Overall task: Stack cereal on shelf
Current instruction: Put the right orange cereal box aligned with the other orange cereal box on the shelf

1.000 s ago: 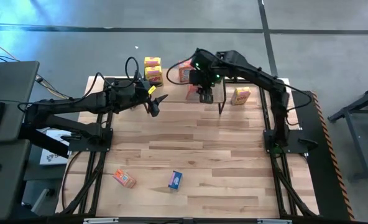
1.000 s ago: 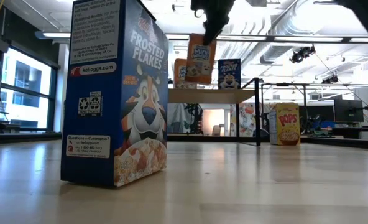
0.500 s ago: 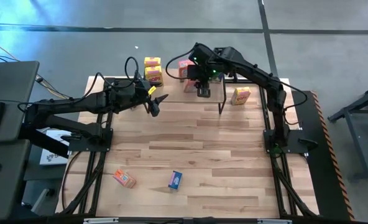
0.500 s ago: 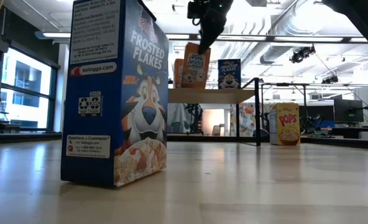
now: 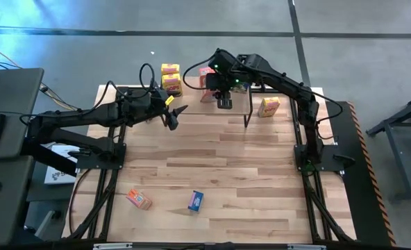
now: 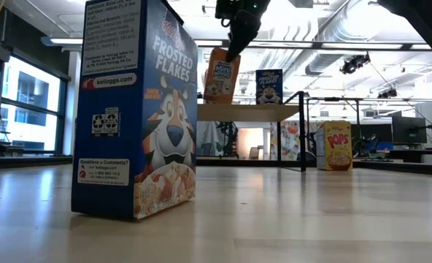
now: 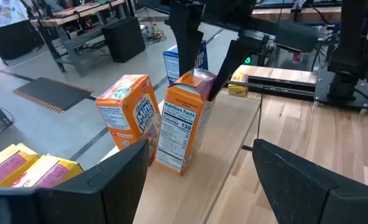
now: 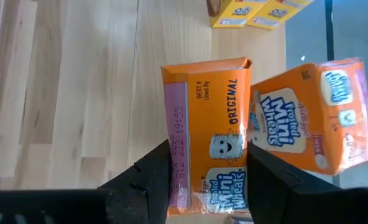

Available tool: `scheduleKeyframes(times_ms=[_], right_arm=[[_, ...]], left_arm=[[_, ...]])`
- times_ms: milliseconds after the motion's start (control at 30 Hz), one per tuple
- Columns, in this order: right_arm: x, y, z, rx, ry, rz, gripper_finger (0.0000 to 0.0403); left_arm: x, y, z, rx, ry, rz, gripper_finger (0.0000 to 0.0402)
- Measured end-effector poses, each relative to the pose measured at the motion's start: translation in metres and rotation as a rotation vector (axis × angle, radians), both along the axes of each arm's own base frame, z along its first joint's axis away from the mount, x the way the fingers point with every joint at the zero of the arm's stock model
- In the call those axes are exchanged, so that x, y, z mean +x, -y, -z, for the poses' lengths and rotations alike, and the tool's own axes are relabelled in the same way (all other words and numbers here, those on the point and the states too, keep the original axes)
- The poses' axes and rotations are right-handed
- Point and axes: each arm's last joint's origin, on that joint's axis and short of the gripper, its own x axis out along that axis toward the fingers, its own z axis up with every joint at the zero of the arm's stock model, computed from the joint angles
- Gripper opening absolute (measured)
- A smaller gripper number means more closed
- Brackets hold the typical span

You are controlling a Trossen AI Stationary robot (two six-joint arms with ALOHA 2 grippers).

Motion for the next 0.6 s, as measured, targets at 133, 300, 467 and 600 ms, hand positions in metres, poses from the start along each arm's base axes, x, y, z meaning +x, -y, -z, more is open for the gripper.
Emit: scheduleKeyframes(times_ms=[133,300,467,600], right_arm=[[0.0020,0.0014,0.0015,-0.025,-0.005,-0.018,0.0158],[0.0025,0.0020,0.0012,-0.030,0.002,-0.018,0.0158],[0.0045,0.0028,0.0026,-0.035,0.004,-0.026,0.0158],[0.0057,0.0044,0.0051,-0.045,-0.008,-0.018,0.0158]], left_arm=[[0.0000,0.0000,-0.0002,0.027,-0.016,0.008,0.0278],[0.0000,0.0000,-0.0001,0.026,-0.015,0.008,0.0278],[0.0000,0.0000,-0.0001,0.027,-0.016,0.008,0.0278],[0.0000,0.0000,-0.0001,0.027,-0.016,0.009,0.0278]])
